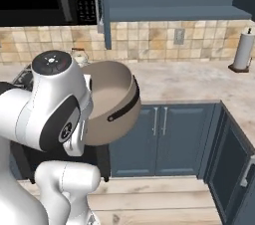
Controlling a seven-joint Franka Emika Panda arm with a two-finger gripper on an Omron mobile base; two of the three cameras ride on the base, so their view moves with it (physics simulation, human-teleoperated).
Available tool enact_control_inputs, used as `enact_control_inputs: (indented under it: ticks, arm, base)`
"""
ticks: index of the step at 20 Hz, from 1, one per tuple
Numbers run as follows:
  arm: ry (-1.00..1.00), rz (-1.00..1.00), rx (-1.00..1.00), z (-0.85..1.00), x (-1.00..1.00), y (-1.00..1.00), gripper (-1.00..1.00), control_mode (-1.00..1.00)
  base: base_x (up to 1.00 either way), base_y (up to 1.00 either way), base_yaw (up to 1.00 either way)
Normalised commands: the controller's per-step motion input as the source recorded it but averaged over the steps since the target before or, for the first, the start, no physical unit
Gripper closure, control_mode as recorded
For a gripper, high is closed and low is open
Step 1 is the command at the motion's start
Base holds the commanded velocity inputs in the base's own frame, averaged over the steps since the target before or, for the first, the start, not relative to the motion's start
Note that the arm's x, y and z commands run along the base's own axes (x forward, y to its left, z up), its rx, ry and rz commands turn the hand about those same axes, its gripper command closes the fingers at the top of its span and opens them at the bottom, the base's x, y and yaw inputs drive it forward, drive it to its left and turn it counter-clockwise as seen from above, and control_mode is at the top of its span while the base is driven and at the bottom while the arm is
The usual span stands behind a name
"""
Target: Pick the kettle from the cabinet and place it on a stove burner. Then pick the pot from the counter and place it on another stove burner. Finally, turn both burners on.
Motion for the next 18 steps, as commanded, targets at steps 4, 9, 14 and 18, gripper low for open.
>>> enact_control_inputs:
  ticks: [4,9,14,18]
  arm:
    - [0.0,0.0,0.0,0.0,0.0,0.0,1.0,1.0]
    - [0.0,0.0,0.0,0.0,0.0,0.0,1.0,1.0]
    - [0.0,0.0,0.0,0.0,0.0,0.0,1.0,1.0]
    - [0.0,0.0,0.0,0.0,0.0,0.0,1.0,1.0]
  base:
    - [-0.35,0.54,-0.01]
    - [-0.21,0.57,-0.04]
    - [0.02,0.58,-0.06]
    - [0.33,0.58,-0.13]
